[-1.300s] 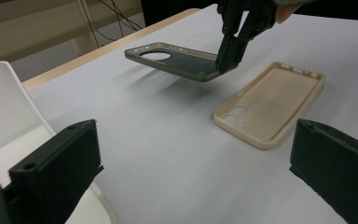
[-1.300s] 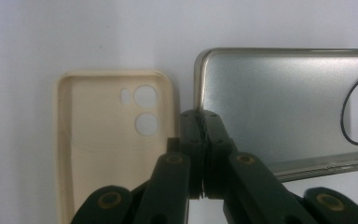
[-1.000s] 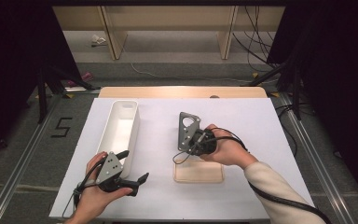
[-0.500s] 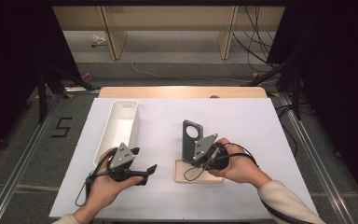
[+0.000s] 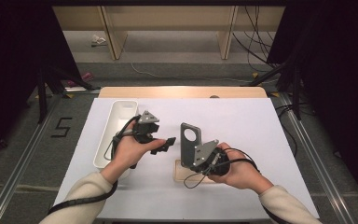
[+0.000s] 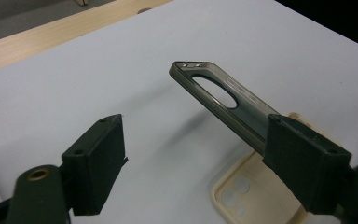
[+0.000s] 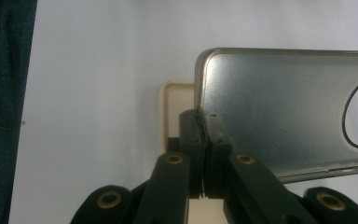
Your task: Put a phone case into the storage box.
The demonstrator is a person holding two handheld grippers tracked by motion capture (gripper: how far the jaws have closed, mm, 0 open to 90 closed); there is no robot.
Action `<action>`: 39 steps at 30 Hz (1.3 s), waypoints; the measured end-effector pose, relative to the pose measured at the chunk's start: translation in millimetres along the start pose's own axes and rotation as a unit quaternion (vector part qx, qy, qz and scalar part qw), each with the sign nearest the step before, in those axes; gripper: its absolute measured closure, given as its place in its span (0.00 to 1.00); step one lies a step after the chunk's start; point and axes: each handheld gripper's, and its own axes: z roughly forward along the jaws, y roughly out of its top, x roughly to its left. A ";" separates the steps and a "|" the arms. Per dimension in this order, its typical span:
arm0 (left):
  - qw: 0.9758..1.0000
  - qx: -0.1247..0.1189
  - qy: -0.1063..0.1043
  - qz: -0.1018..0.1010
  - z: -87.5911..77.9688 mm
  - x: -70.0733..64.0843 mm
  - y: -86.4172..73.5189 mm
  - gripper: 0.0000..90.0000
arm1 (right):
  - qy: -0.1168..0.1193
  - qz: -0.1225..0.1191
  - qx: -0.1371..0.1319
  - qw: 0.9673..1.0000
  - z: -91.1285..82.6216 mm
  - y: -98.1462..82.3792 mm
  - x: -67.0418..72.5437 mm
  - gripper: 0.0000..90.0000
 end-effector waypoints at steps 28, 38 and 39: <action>0.988 0.095 -0.001 -0.119 55.0 13.2 32.5 0.69 | -0.006 -0.019 -0.011 1.000 1.9 11.0 7.4 0.99; 0.986 0.079 -0.013 -0.148 50.9 11.6 34.3 0.80 | -0.003 -0.029 -0.003 1.000 9.1 12.4 9.1 0.99; 0.986 0.077 -0.016 -0.150 50.3 11.3 34.7 0.81 | -0.001 -0.028 -0.001 1.000 9.9 12.5 9.5 0.99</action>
